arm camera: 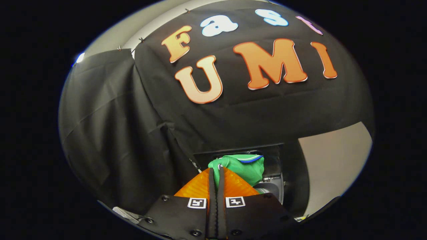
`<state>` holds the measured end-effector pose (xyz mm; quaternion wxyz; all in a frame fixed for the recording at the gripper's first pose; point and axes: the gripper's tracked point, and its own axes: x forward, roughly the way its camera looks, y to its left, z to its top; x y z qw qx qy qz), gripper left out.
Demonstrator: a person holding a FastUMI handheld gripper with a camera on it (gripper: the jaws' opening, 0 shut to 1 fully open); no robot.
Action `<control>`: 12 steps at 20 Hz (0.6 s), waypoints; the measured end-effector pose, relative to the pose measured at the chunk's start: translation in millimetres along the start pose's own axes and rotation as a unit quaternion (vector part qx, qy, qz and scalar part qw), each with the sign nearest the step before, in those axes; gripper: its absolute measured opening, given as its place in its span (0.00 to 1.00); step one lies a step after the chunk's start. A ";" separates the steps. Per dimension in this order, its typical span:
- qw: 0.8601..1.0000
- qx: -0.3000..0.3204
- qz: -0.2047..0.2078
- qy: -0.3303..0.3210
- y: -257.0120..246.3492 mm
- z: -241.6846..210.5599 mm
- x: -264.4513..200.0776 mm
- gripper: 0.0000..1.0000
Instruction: Put the clothes into the washing machine and then close the washing machine lid.
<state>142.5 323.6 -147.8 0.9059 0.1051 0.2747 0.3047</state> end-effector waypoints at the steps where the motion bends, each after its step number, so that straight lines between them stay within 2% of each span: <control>1: 1.000 0.004 0.003 0.010 -0.4 -12.6 16.1 0.08; 4: 0.999 0.005 0.000 0.054 -10.0 -51.4 62.2 0.08; 12: 0.985 0.056 -0.044 0.156 -50.7 -159.4 163.0 0.08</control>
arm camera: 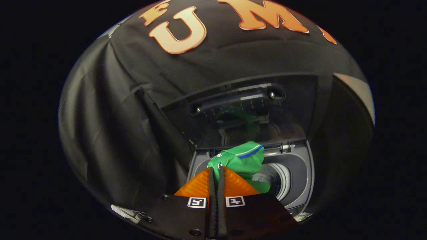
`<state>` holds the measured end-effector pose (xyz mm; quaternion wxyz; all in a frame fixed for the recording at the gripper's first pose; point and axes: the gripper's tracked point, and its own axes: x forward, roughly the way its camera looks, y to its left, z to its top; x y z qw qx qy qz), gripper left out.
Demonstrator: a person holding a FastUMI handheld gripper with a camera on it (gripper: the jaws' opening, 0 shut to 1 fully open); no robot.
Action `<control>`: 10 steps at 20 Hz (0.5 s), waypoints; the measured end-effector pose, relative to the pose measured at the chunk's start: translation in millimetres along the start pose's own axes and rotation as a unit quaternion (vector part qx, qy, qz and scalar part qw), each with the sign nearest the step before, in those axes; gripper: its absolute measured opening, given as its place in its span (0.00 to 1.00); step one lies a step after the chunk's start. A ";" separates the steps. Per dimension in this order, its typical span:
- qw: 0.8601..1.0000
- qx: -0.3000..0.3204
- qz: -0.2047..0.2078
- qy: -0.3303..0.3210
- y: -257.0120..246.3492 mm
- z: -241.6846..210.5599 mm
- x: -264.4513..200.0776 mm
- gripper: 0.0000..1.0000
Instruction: Put the clothes into the washing machine and then close the washing machine lid.
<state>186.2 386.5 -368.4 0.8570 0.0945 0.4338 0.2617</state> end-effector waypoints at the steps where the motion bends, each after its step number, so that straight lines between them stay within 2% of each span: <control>1: 1.000 0.005 -0.007 0.007 -6.9 -6.0 11.6 0.08; 4: 0.999 0.026 -0.025 0.024 -24.2 -24.7 44.1 0.08; 10: 0.994 0.015 -0.081 0.073 -71.3 -66.6 96.9 0.08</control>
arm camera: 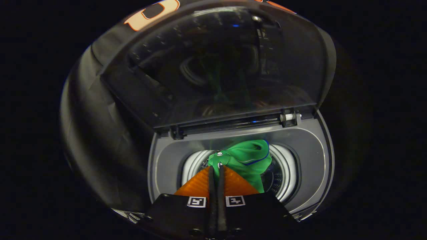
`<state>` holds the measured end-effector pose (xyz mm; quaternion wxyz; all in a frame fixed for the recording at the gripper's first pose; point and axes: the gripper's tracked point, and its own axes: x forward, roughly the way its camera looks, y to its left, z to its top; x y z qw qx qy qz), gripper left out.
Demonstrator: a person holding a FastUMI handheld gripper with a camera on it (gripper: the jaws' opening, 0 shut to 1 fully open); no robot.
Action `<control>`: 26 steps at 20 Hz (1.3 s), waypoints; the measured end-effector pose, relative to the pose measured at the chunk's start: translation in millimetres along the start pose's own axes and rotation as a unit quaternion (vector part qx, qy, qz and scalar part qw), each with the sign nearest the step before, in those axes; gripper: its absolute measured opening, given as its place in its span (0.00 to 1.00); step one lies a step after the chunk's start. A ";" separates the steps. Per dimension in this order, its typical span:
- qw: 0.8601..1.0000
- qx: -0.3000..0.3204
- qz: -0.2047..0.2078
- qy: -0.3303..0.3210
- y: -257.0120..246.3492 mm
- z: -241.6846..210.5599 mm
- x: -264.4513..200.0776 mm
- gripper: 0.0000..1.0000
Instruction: Put the clothes into the washing machine and then close the washing machine lid.
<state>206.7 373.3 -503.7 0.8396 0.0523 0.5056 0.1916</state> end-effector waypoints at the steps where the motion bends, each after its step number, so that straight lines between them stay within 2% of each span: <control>1: 1.000 -0.004 -0.005 0.004 -5.2 -3.5 8.9 0.08; 14: 0.998 -0.023 -0.043 0.044 -24.7 -29.0 49.7 0.09; 15: 0.998 -0.019 -0.042 0.044 -25.5 -28.6 49.5 0.14; 21: 0.996 -0.039 -0.067 0.036 -36.0 -31.7 43.4 1.00; 26: 0.997 -0.040 -0.066 0.024 -33.2 -32.9 28.1 0.99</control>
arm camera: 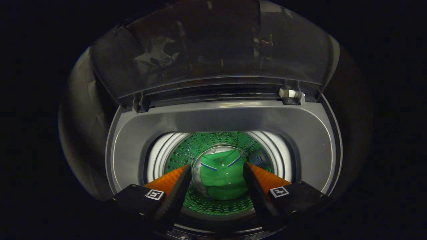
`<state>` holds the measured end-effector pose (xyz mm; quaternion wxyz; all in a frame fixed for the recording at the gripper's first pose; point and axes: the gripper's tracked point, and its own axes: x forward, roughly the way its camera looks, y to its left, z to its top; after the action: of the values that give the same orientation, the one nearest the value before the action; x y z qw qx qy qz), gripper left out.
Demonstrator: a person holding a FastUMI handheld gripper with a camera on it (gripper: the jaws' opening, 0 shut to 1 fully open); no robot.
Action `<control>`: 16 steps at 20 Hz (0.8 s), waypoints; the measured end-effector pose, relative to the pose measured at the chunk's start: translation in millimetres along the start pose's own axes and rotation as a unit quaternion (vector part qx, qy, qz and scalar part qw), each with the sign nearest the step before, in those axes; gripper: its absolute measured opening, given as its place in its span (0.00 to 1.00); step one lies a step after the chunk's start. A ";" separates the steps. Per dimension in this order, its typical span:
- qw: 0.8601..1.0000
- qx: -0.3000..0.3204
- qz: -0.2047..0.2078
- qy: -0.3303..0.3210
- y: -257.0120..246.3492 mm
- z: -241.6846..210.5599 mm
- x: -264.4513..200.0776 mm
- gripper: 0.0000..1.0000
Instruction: Put the clothes into the washing machine and then close the washing machine lid.
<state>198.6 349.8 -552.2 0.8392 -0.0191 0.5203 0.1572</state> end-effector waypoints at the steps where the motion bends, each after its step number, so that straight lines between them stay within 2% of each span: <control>1: 1.000 0.001 0.001 -0.005 0.2 1.2 -7.1 0.99; 10: 0.997 -0.008 0.015 -0.077 8.9 29.7 -92.5 0.99; 16: 0.990 -0.013 0.019 -0.140 10.2 76.4 -157.5 0.99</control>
<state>197.5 336.0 -377.5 0.9002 0.0017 0.3961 0.1810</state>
